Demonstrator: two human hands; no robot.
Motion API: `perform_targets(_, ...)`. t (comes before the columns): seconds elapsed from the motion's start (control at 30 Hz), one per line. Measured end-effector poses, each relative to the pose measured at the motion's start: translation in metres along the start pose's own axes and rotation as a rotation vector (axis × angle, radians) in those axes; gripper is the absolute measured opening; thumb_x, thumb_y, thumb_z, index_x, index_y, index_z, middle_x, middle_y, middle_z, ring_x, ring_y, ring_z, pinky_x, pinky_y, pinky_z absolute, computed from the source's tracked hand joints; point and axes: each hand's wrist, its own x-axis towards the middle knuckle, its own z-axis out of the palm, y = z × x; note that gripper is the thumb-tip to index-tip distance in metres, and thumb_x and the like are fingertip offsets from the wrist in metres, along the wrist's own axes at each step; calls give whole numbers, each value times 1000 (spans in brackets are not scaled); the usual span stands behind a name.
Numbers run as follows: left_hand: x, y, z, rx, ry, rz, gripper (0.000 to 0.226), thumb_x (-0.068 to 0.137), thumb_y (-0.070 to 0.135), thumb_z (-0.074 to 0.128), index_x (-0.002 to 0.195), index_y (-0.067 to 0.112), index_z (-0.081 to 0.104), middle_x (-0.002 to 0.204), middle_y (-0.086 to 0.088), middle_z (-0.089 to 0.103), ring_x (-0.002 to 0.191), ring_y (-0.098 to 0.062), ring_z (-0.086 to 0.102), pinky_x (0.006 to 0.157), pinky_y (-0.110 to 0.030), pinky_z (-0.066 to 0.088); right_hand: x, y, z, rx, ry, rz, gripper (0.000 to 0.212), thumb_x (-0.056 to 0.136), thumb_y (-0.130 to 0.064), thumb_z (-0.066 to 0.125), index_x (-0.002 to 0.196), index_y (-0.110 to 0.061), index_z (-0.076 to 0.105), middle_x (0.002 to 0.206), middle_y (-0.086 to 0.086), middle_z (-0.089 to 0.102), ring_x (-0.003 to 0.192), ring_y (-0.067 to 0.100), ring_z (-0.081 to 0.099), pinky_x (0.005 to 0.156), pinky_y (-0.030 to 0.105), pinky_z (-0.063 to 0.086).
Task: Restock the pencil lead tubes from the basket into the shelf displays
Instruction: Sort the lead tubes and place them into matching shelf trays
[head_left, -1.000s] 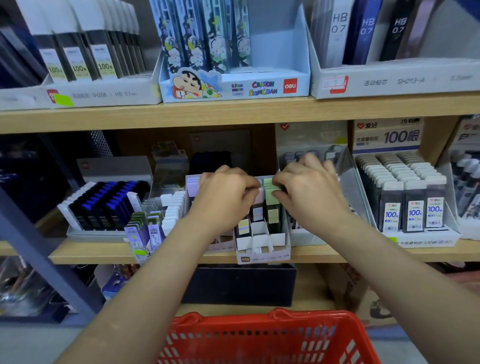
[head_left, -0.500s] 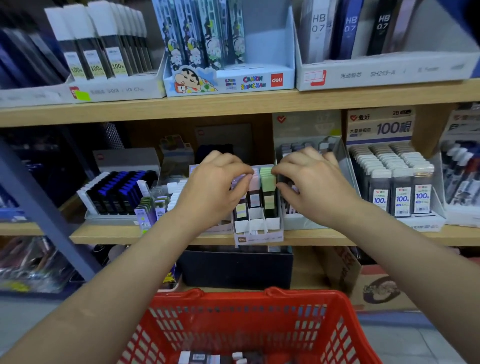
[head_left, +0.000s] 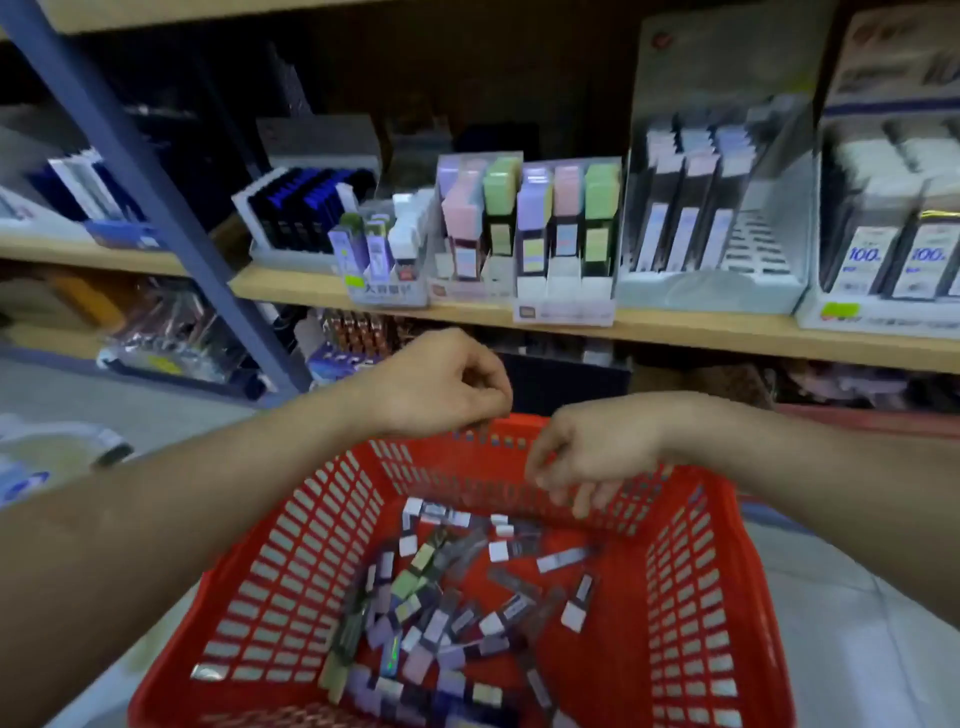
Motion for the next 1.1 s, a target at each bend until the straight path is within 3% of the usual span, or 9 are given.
perform_targets(0.13,-16,-53,62,75,-166,-148,14,86,10,62,89,9,76,68,13,68,58,8,56,59,-12,41,51,22,40,294,-69,271,34,104,-21,44,134,-5,48,103,18,62,99,37,65,70,36,54)
perform_targets(0.23,-28,-104,114,237,-318,-228,22,90,12,55,99,8,74,98,-5,73,81,-14,62,73,-24,47,70,45,69,598,34,419,32,103,-20,43,128,-2,52,109,20,63,105,35,65,81,41,51)
perform_targets(0.37,-44,-161,159,321,-390,-459,53,90,40,62,133,10,54,122,-10,61,107,-25,58,92,-37,48,100,74,117,1077,400,542,25,100,-14,42,79,-5,53,58,9,56,40,19,54,51,23,45)
perform_targets(0.47,-57,-181,176,320,-402,-634,105,77,66,64,152,10,17,154,-15,28,138,-34,32,110,-47,31,122,91,141,1180,569,599,21,100,-14,44,84,-5,55,81,12,56,64,25,51,61,30,43)
perform_targets(0.53,-60,-187,184,359,-456,-690,116,77,69,60,153,9,-4,160,-14,7,145,-36,13,115,-53,16,129,95,150,1169,614,618,32,102,-13,44,71,-7,51,74,9,50,61,21,46,44,24,40)
perform_targets(0.7,-50,-198,198,349,-419,-763,124,69,75,65,152,16,-6,151,-24,14,137,-45,17,111,-57,21,155,77,166,1282,550,572,13,89,-11,59,100,-7,65,110,10,67,68,29,71,50,33,54)
perform_targets(0.8,-46,-201,203,310,-342,-713,110,65,72,70,148,25,16,147,-17,20,135,-42,20,104,-60,33,170,65,161,1345,494,511,28,91,-4,48,117,-6,60,112,16,67,55,38,70,41,38,54)
perform_targets(0.97,-23,-190,215,322,-183,-451,103,70,64,71,149,27,14,151,-6,21,139,-32,19,107,-55,31,175,47,152,1455,526,553,7,93,-10,49,89,-6,54,73,12,53,58,26,55,72,45,54)
perform_targets(1.1,-6,-182,229,353,-296,-240,115,71,63,71,153,22,2,156,-6,16,142,-31,17,111,-53,27,177,56,156,1662,534,568,10,89,-14,50,85,-8,56,93,13,64,72,27,57,71,40,48)
